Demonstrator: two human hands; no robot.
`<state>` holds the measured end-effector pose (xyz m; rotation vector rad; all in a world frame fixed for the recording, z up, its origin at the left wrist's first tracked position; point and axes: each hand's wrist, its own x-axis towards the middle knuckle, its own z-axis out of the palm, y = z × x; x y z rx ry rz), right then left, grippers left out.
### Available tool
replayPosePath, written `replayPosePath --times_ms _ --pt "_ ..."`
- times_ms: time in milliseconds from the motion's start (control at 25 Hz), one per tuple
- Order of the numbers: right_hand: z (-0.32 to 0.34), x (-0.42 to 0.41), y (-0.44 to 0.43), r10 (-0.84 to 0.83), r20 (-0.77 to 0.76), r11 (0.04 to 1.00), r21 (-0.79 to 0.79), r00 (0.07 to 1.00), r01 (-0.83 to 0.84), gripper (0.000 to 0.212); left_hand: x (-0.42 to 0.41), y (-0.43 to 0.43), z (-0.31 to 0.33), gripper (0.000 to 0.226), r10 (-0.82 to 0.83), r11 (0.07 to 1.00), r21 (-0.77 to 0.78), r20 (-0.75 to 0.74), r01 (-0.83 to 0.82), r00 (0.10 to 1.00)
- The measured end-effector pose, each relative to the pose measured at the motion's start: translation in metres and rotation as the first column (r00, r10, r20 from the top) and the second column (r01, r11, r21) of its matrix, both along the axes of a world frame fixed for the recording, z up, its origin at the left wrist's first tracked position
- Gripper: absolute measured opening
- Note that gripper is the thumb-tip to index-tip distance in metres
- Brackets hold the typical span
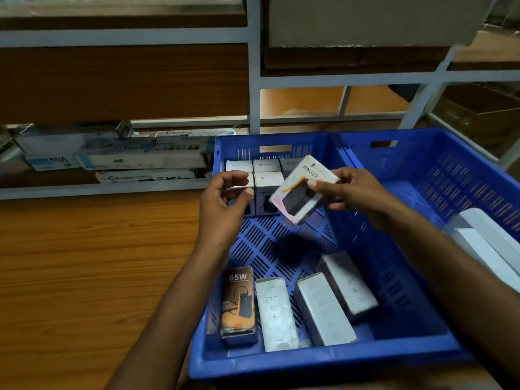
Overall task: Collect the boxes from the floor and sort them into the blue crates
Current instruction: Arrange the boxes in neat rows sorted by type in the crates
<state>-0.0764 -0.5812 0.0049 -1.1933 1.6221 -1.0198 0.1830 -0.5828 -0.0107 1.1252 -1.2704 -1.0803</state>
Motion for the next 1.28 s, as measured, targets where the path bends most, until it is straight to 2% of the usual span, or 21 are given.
replayPosePath --times_ms 120,280,360,440,520,600,680,880,1040,1080,1200,1280 --pt "0.004 0.001 -0.011 -0.034 -0.005 0.989 0.142 0.999 0.034 0.052 0.0 0.0 0.0 0.024 -0.011 1.0 0.011 0.003 0.011 1.0" --pt "0.002 -0.002 -0.025 -0.005 -0.128 0.964 0.262 0.992 0.038 0.05 -0.001 0.001 0.002 0.023 -0.009 1.0 0.01 0.007 0.009 1.0" --pt "-0.003 -0.001 -0.033 0.045 -0.241 0.961 0.274 0.97 0.024 0.045 -0.002 0.001 0.002 0.022 -0.01 1.0 0.017 0.012 0.01 1.0" --pt "-0.011 0.002 -0.043 0.173 -0.472 0.96 0.277 0.865 -0.041 0.043 -0.002 0.0 0.002 0.021 -0.011 1.0 0.026 0.019 0.01 1.0" --pt "-0.022 0.008 -0.055 0.297 -0.658 0.938 0.336 0.692 -0.083 0.058 -0.002 0.0 0.002 0.02 -0.014 1.0 0.022 0.031 0.013 0.999" --pt "-0.034 0.01 -0.068 0.342 -0.739 0.923 0.381 0.581 -0.058 0.067 -0.002 0.0 0.001 0.019 -0.016 1.0 0.023 0.035 0.016 0.999" --pt "-0.045 0.009 -0.079 0.322 -0.777 0.928 0.372 0.541 -0.019 0.067 -0.002 0.0 0.001 0.017 -0.016 0.999 0.029 0.031 0.015 0.999" --pt "-0.054 0.013 -0.102 0.174 -0.764 0.972 0.233 0.622 0.014 0.055 -0.003 -0.001 0.002 0.016 -0.022 0.999 0.045 0.026 0.02 0.999" --pt "-0.063 0.016 -0.116 0.043 -0.709 0.995 0.097 0.703 0.037 0.063 -0.005 -0.002 0.003 0.016 -0.03 0.999 0.043 0.031 0.028 0.999" --pt "-0.068 0.018 -0.118 -0.021 -0.668 0.994 0.064 0.744 0.085 0.06 -0.004 -0.002 0.003 0.016 -0.03 0.999 0.043 0.032 0.029 0.999" --pt "-0.077 0.028 -0.119 -0.196 -0.572 0.958 0.063 0.796 0.281 0.025 -0.005 -0.004 0.002 0.015 -0.03 0.998 0.048 0.034 0.028 0.999" --pt "-0.078 0.03 -0.119 -0.195 -0.542 0.947 0.113 0.818 0.301 0.028 -0.005 -0.004 0.002 0.015 -0.034 0.998 0.049 0.029 0.032 0.999"
